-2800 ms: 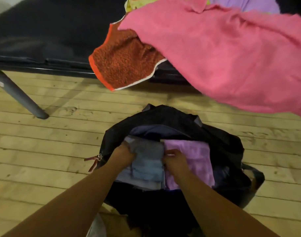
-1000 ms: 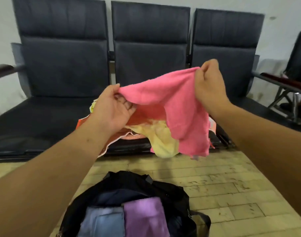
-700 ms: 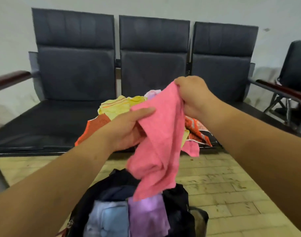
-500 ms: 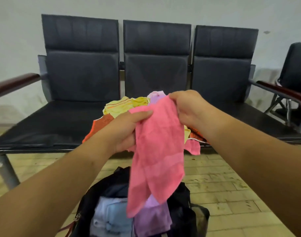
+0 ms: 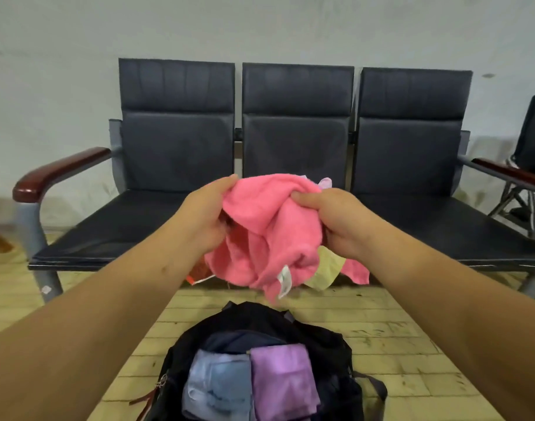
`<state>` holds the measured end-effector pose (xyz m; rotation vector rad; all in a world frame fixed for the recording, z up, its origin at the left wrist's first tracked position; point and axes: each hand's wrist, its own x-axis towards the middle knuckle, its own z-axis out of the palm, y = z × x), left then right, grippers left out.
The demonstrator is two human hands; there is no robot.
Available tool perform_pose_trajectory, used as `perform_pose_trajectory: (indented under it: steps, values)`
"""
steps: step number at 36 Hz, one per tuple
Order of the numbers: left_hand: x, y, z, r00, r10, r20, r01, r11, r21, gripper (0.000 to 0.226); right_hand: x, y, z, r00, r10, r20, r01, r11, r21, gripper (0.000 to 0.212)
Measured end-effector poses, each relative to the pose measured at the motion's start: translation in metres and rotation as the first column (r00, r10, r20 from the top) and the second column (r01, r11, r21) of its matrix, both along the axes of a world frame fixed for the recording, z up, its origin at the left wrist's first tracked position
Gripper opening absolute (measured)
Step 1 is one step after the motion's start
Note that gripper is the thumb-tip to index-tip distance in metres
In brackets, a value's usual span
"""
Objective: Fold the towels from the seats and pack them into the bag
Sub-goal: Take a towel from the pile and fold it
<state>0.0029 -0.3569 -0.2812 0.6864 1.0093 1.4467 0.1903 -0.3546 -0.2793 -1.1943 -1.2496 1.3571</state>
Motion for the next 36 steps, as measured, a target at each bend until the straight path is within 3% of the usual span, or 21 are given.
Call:
perform_pose_trajectory:
  steps: [3,4,7,9,11,13,16,18,19,20,23,25,28,30,32,36]
  values:
    - [-0.007,-0.006,0.008,0.978,-0.109,0.178,0.105,0.994,0.031,0.020,-0.002,-0.002,0.012,0.999,-0.042,-0.032,0.040,0.998,-0.042,0.034]
    - [-0.008,-0.008,0.010,0.974,-0.149,0.173,0.140,0.988,0.066,0.020,-0.002,-0.004,0.016,0.999,-0.043,-0.032,0.041,0.998,-0.053,0.032]
    - [-0.008,-0.016,0.013,0.941,-0.337,-0.016,0.337,0.937,0.088,0.026,-0.003,-0.008,0.029,0.997,-0.042,-0.069,0.037,0.996,-0.075,0.025]
    - [-0.006,-0.022,0.009,0.854,-0.503,-0.132,0.512,0.858,0.047,0.026,-0.004,-0.006,0.032,0.991,-0.024,-0.135,0.010,0.994,-0.107,0.026]
    - [-0.003,-0.028,0.004,0.795,-0.564,-0.224,0.584,0.811,0.029,0.019,-0.003,-0.004,0.033,0.984,-0.004,-0.180,-0.019,0.992,-0.124,0.025]
    - [0.004,-0.030,0.001,0.828,-0.503,-0.246,0.531,0.845,0.058,0.023,-0.001,-0.003,0.032,0.982,0.007,-0.191,-0.033,0.991,-0.133,0.016]
    - [0.012,-0.032,0.005,0.938,-0.325,-0.118,0.341,0.928,0.153,0.021,0.000,-0.006,0.028,0.974,0.139,-0.181,-0.171,0.969,-0.178,0.014]
    - [0.012,-0.029,0.007,0.978,-0.199,-0.063,0.208,0.960,0.186,0.022,0.003,-0.005,0.021,0.969,0.183,-0.165,-0.215,0.955,-0.204,0.054]
    - [0.011,-0.027,0.007,0.989,-0.144,-0.039,0.149,0.969,0.197,0.027,0.004,-0.001,0.016,0.977,0.188,-0.105,-0.206,0.957,-0.206,0.070]
    - [0.010,-0.026,0.007,0.993,-0.112,-0.027,0.115,0.972,0.203,0.030,0.003,-0.004,0.015,0.982,0.187,0.035,-0.179,0.969,-0.172,0.066]
    - [0.009,-0.029,0.006,0.986,-0.163,-0.034,0.166,0.960,0.223,0.018,0.005,-0.015,0.013,0.888,0.064,0.455,-0.081,0.997,0.017,0.029]
    - [0.006,-0.032,0.005,0.977,-0.214,-0.006,0.210,0.955,0.208,0.022,0.007,-0.023,0.016,0.790,-0.055,0.611,-0.068,0.982,0.176,0.015]
    - [0.005,-0.033,0.001,0.955,-0.290,0.054,0.273,0.939,0.211,0.035,0.005,-0.028,0.015,0.835,-0.115,0.538,-0.074,0.945,0.318,0.037]
    - [0.008,-0.035,-0.001,0.951,-0.309,0.026,0.296,0.930,0.217,0.033,-0.001,-0.036,0.015,0.883,-0.024,0.468,-0.140,0.940,0.312,0.048]
    - [0.010,-0.035,-0.005,0.956,-0.291,-0.029,0.291,0.936,0.199,0.027,-0.003,-0.039,0.008,0.871,0.069,0.486,-0.230,0.933,0.278,0.036]
    - [0.013,-0.034,-0.012,0.963,-0.242,-0.116,0.262,0.944,0.203,0.022,-0.003,-0.039,-0.017,0.832,0.077,0.550,-0.251,0.935,0.250,0.041]
